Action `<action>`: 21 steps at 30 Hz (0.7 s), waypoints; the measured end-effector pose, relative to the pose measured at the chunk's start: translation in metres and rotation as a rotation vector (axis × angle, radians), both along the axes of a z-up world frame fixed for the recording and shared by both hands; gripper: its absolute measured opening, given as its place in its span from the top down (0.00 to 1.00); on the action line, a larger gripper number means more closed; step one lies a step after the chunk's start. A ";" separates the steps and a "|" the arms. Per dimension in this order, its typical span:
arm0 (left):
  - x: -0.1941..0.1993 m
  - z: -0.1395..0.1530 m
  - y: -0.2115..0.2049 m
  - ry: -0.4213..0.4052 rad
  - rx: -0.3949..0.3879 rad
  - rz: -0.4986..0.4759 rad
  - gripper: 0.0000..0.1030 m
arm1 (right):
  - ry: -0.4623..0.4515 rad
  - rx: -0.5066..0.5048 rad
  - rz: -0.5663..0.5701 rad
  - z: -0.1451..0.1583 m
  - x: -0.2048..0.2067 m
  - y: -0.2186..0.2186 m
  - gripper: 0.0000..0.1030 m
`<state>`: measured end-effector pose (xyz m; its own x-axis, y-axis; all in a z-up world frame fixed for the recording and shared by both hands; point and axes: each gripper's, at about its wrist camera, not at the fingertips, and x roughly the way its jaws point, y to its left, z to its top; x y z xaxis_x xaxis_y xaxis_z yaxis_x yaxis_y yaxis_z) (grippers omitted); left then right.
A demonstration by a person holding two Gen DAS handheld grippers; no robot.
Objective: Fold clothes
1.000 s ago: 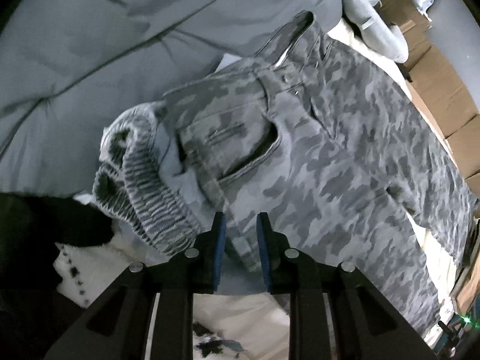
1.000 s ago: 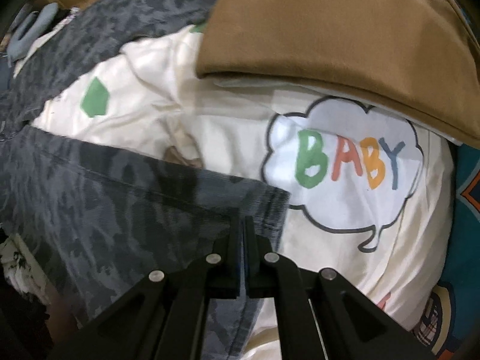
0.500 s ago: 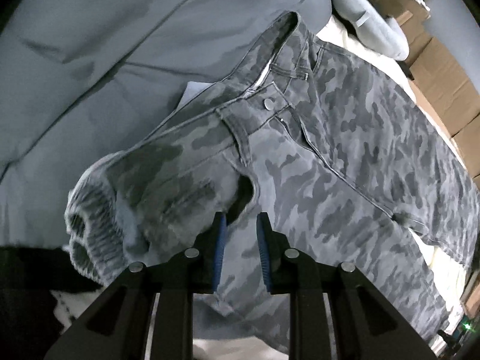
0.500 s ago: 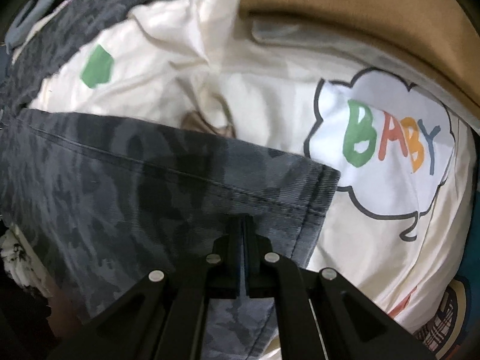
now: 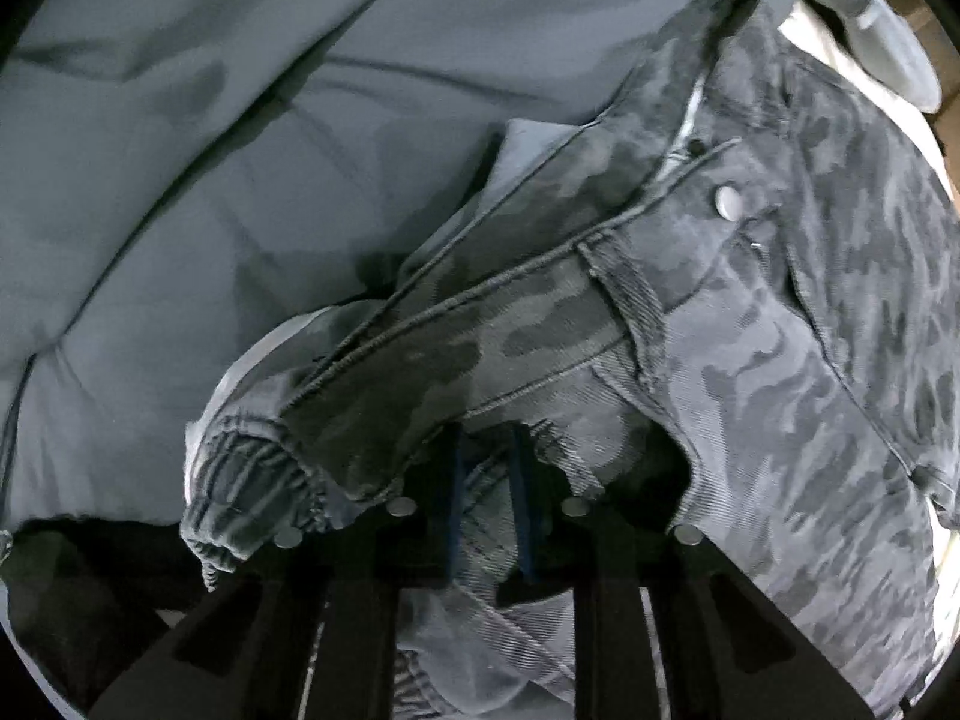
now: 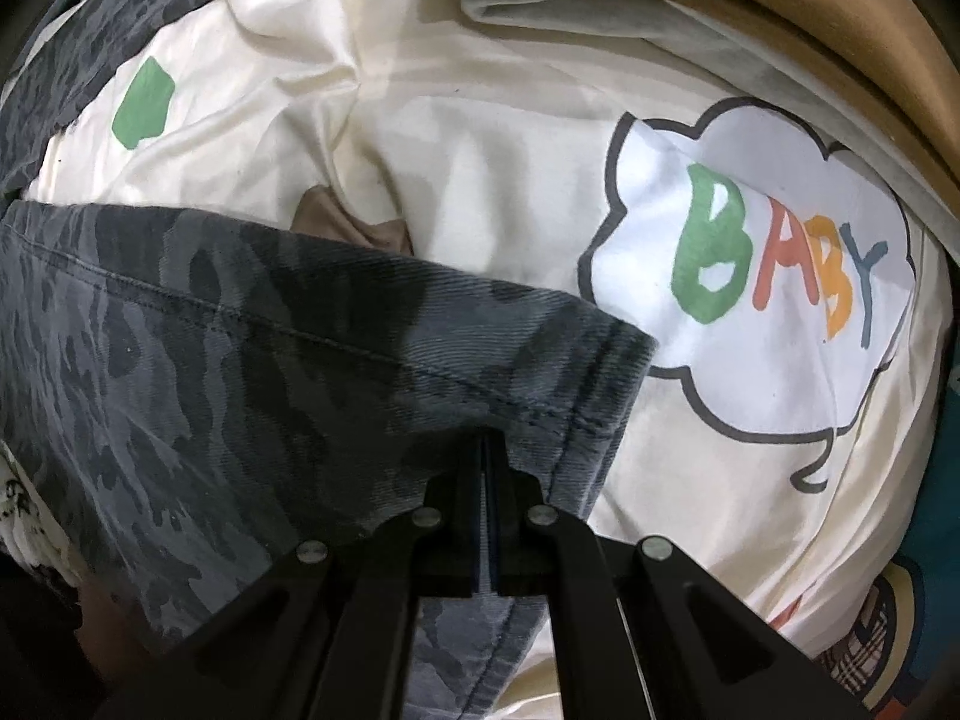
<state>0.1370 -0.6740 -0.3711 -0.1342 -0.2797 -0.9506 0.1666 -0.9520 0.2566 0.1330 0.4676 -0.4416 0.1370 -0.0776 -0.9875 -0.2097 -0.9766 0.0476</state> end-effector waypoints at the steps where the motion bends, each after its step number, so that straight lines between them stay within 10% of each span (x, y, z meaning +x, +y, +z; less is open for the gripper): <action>1: 0.000 -0.002 -0.003 -0.003 -0.005 0.011 0.87 | -0.002 -0.004 -0.003 0.000 0.001 0.002 1.00; 10: 0.004 0.010 0.010 -0.009 -0.009 -0.008 0.91 | -0.023 -0.036 -0.004 0.002 0.005 0.012 1.00; 17: 0.030 0.044 0.030 0.038 0.105 -0.053 0.52 | 0.018 -0.069 -0.059 0.016 0.016 0.021 0.84; 21: 0.051 0.063 0.045 0.061 0.142 -0.103 0.51 | 0.065 -0.069 -0.022 0.033 0.023 0.020 0.74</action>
<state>0.1877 -0.6287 -0.3077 -0.2134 -0.1254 -0.9689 0.0779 -0.9908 0.1110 0.1563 0.4875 -0.4081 0.0707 -0.1482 -0.9864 -0.2251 -0.9658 0.1290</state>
